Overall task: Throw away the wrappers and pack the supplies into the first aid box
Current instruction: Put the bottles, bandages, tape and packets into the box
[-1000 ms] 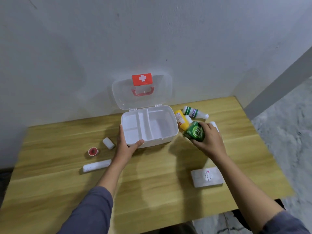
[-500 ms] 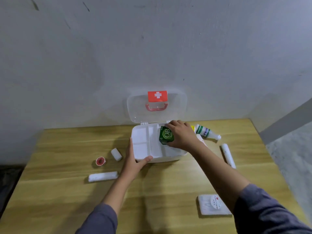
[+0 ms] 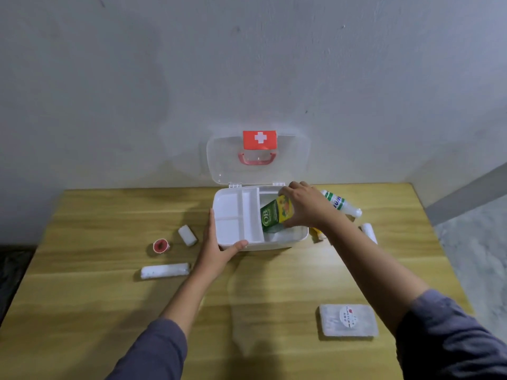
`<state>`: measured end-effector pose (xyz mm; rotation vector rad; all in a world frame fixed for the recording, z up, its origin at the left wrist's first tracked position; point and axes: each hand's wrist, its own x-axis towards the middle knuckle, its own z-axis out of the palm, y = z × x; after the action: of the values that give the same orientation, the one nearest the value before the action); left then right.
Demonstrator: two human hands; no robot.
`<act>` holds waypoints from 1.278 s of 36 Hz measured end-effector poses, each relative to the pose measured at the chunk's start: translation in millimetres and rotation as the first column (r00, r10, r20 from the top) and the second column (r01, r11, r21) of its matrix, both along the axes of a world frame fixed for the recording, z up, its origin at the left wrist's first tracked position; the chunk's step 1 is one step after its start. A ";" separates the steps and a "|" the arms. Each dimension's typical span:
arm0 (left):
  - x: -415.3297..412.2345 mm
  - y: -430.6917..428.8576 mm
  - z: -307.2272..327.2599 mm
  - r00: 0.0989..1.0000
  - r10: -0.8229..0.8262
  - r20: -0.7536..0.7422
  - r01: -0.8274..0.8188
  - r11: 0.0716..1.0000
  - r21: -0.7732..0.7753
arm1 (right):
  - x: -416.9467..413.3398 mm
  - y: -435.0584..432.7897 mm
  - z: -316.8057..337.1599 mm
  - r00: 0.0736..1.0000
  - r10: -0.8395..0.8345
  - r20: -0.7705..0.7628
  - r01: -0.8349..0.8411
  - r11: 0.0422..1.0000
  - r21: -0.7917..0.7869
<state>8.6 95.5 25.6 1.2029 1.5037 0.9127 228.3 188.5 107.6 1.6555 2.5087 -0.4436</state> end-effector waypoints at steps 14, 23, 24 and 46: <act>-0.7 -1.0 -1.6 1.000 0.007 0.012 -0.007 1.000 0.001 | -14.4 -3.2 -26.0 0.864 -0.170 -0.473 0.130 0.985 -0.115; -0.4 -1.1 -0.3 1.000 -0.003 -0.002 0.003 1.000 0.030 | 0.1 -2.4 -18.0 0.984 -0.071 -0.162 0.063 0.996 -0.058; -0.4 -1.1 0.1 1.000 -0.003 -0.004 0.003 1.000 0.028 | 0.2 -2.5 -17.8 0.989 -0.071 -0.132 0.066 0.997 -0.039; -0.5 -0.6 -3.9 0.999 0.003 -0.033 -0.002 1.000 0.012 | -24.1 -13.7 -49.7 0.979 -0.164 -0.120 0.145 0.977 -0.154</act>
<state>8.1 94.9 21.7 1.2309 1.5284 0.9085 204.2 174.8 57.8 1.8270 2.3776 -0.7566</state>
